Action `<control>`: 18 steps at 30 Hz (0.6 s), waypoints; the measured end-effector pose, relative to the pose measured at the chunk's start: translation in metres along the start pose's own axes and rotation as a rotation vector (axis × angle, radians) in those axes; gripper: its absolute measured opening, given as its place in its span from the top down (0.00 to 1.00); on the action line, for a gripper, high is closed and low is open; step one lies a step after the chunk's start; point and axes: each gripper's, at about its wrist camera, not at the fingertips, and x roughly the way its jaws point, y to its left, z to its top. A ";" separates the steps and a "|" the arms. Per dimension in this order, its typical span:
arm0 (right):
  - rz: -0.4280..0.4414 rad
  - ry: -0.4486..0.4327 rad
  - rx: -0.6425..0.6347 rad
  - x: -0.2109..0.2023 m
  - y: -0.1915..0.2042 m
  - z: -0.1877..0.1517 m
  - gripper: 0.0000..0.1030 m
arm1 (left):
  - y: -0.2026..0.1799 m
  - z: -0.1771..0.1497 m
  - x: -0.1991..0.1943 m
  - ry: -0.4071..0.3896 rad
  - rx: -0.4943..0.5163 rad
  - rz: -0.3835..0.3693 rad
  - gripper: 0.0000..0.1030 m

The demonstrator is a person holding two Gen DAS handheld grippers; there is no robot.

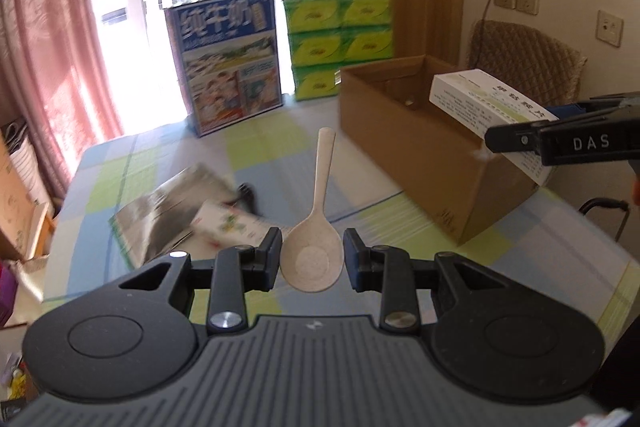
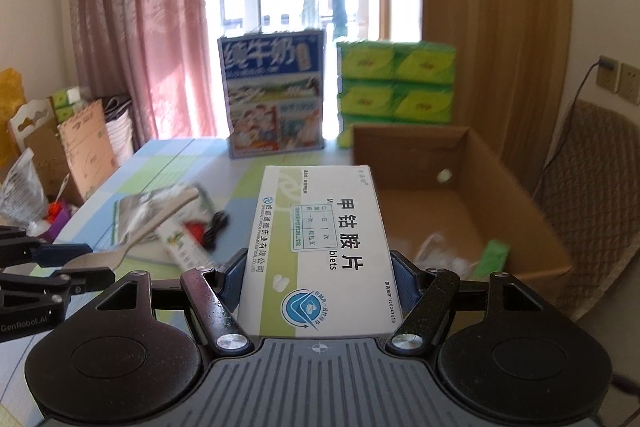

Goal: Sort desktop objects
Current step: 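Carry the spoon with the left tool while the right tool carries the medicine box to the cardboard box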

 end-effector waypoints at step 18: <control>-0.127 0.018 0.039 0.037 -0.139 0.027 0.34 | -0.118 0.093 0.108 -0.016 0.018 -0.165 0.73</control>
